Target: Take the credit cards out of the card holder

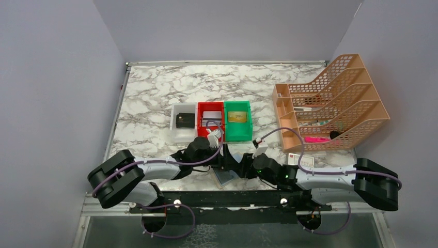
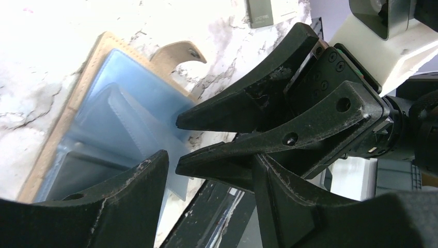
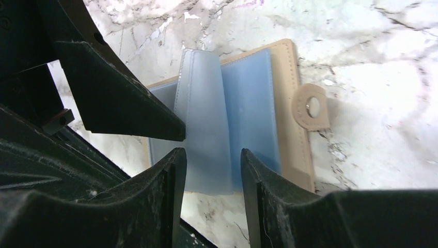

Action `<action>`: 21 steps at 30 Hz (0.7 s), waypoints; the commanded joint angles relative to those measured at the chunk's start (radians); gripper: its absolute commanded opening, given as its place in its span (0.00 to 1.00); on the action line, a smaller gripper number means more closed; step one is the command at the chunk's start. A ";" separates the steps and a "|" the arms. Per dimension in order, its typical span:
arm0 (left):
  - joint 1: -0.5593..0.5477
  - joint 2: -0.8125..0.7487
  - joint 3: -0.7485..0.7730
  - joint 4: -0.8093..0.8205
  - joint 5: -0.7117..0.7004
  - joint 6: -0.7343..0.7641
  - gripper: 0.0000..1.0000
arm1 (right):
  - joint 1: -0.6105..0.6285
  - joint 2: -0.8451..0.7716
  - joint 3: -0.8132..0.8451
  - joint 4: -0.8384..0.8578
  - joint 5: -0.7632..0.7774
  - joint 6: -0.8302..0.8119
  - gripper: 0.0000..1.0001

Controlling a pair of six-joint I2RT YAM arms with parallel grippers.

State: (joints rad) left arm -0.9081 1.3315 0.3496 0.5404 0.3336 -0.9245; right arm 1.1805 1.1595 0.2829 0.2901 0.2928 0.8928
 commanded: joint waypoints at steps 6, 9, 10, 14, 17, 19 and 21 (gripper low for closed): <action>-0.008 0.100 0.065 0.058 -0.044 0.004 0.62 | 0.017 -0.200 -0.036 -0.164 0.089 0.099 0.49; -0.011 0.125 0.086 0.062 -0.044 0.008 0.63 | 0.017 -0.272 -0.062 -0.202 0.131 0.131 0.49; -0.011 0.132 0.091 0.062 -0.044 0.010 0.63 | 0.018 -0.294 -0.068 -0.216 0.140 0.140 0.49; -0.012 0.170 0.122 0.066 -0.043 0.023 0.63 | 0.017 -0.377 -0.086 -0.274 0.181 0.169 0.48; -0.012 0.214 0.152 0.069 -0.034 0.031 0.64 | 0.018 -0.426 -0.095 -0.309 0.195 0.187 0.47; -0.012 0.242 0.173 0.075 -0.024 0.033 0.64 | 0.018 -0.449 -0.098 -0.333 0.219 0.195 0.47; -0.013 0.263 0.194 0.082 -0.009 0.033 0.65 | 0.017 -0.471 -0.098 -0.362 0.233 0.207 0.46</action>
State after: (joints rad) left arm -0.9226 1.5539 0.4961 0.6018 0.3328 -0.9157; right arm 1.1885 0.7322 0.1890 -0.0139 0.4568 1.0531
